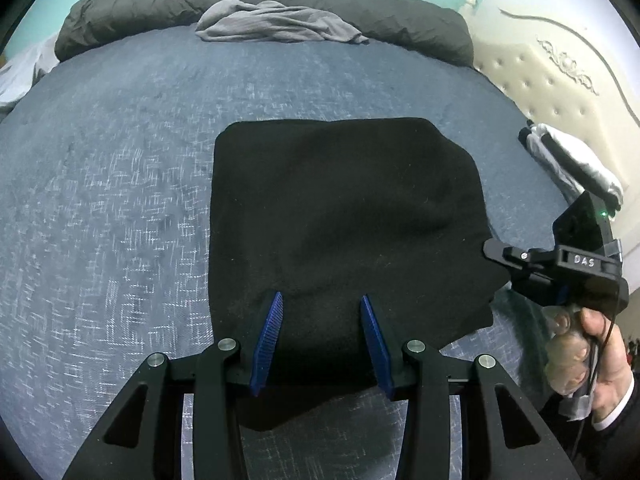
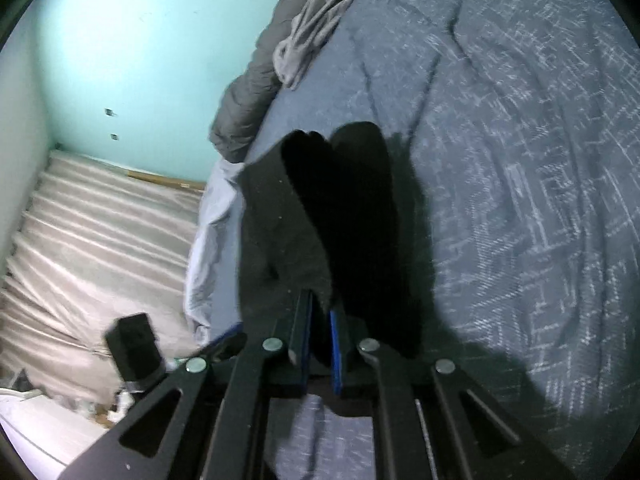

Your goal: Fold clothes

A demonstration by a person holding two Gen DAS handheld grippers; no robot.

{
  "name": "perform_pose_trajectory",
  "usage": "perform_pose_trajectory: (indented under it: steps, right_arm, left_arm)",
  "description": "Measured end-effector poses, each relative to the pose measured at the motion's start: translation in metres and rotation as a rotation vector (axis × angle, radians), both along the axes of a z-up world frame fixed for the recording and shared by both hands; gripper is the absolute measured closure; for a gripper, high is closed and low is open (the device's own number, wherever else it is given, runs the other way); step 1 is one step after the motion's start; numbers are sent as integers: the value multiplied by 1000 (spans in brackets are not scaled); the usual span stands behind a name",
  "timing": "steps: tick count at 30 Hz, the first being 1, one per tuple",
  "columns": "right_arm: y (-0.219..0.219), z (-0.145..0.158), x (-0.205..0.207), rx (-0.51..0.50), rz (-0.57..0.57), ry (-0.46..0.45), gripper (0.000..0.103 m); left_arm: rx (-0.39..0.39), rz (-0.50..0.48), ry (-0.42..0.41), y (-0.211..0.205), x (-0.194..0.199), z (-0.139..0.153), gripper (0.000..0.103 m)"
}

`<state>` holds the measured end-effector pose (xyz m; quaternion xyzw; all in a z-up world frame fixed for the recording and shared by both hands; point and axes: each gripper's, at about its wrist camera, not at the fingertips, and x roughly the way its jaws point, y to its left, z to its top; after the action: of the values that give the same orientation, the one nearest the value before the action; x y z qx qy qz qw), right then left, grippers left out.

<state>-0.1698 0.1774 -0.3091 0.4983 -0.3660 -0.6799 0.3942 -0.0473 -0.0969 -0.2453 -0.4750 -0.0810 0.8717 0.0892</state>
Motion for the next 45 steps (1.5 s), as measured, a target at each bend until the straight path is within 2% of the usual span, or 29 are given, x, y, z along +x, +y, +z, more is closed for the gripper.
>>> perform_pose_trajectory:
  steps: [2, 6, 10, 13, 19, 23, 25, 34, 38, 44, 45]
  right_arm:
    - [4, 14, -2, 19, -18, 47, 92]
    - [4, 52, -9, 40, -39, 198, 92]
    - [-30, 72, -20, 49, 51, 295, 92]
    - [-58, 72, -31, 122, 104, 328, 92]
    - [-86, 53, -57, 303, 122, 307, 92]
    - [-90, 32, -64, 418, 122, 257, 103]
    - [-85, 22, -62, 433, 116, 240, 103]
    - [-68, 36, -61, 333, 76, 272, 103]
    - [-63, 43, -62, 290, 65, 288, 98]
    - [-94, 39, -73, 329, 152, 295, 99]
    - [-99, 39, -75, 335, 167, 296, 101]
  left_arm:
    - [-1, 5, 10, -1, 2, 0, 59]
    - [14, 15, 36, -4, 4, -1, 59]
    - [28, 31, 64, -4, 8, -3, 58]
    - [28, 33, 84, -4, 9, -5, 58]
    - [68, 55, 114, -8, 14, -9, 58]
    - [98, 81, 129, -10, 16, -12, 58]
    - [113, 94, 136, -10, 17, -14, 58]
    - [117, 94, 142, -9, 18, -15, 58]
    - [110, 96, 146, -9, 20, -15, 58]
    - [82, 90, 149, -5, 22, -15, 58]
    - [78, 87, 149, -5, 21, -15, 58]
